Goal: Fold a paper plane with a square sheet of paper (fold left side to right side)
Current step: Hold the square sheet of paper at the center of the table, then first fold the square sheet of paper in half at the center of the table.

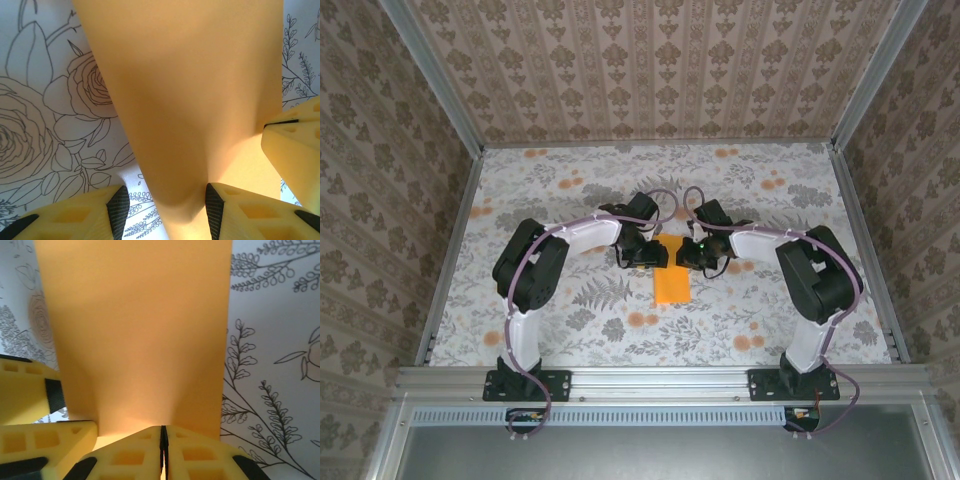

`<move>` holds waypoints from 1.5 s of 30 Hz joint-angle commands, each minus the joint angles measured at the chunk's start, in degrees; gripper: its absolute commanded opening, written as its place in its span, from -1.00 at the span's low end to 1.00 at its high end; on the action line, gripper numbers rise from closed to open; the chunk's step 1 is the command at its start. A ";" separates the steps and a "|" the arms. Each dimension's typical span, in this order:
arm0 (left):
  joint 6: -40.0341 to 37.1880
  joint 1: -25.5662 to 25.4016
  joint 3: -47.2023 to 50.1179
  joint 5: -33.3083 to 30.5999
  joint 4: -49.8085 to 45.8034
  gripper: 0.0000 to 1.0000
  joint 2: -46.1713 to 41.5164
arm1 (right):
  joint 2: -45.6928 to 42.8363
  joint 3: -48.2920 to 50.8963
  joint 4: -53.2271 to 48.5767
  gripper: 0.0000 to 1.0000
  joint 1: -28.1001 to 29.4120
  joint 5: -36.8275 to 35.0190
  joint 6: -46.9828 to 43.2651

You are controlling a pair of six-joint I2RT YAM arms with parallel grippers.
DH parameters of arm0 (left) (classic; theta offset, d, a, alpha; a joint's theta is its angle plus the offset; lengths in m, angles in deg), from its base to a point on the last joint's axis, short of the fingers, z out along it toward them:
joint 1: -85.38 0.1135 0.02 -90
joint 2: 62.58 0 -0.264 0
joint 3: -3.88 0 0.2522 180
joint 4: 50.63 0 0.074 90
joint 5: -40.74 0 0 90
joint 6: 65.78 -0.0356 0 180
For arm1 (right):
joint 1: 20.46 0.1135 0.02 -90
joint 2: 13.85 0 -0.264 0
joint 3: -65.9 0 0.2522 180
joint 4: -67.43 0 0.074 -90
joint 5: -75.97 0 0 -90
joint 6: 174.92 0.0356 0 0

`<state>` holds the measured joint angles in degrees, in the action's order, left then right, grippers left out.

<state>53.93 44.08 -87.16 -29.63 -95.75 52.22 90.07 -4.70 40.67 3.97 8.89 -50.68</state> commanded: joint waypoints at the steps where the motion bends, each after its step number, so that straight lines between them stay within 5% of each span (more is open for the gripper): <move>1: -1.34 -1.00 0.74 -1.53 -0.99 -0.02 3.26 | 1.66 -1.55 -4.02 -0.78 0.27 -1.27 -1.09; 16: -0.66 2.30 7.76 1.37 6.73 0.12 -11.32 | 3.97 -1.78 -7.61 -0.81 0.36 -3.91 -1.67; 24: 3.94 3.33 13.85 15.80 21.21 -0.44 -11.67 | 4.17 -2.05 -8.08 -0.83 0.43 -4.24 -1.81; 30: 6.45 3.07 14.16 21.10 26.11 -0.55 -7.64 | 4.23 -2.21 -8.38 -0.83 0.49 -4.32 -1.90; 45: 2.60 3.50 14.45 13.52 18.18 -0.62 -3.19 | 4.62 -2.72 -9.51 -0.84 0.45 -4.90 -2.43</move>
<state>58.48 47.23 -73.50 -14.09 -74.79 48.31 92.04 -7.45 35.82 3.99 8.25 -52.02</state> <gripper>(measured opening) 0.190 0.083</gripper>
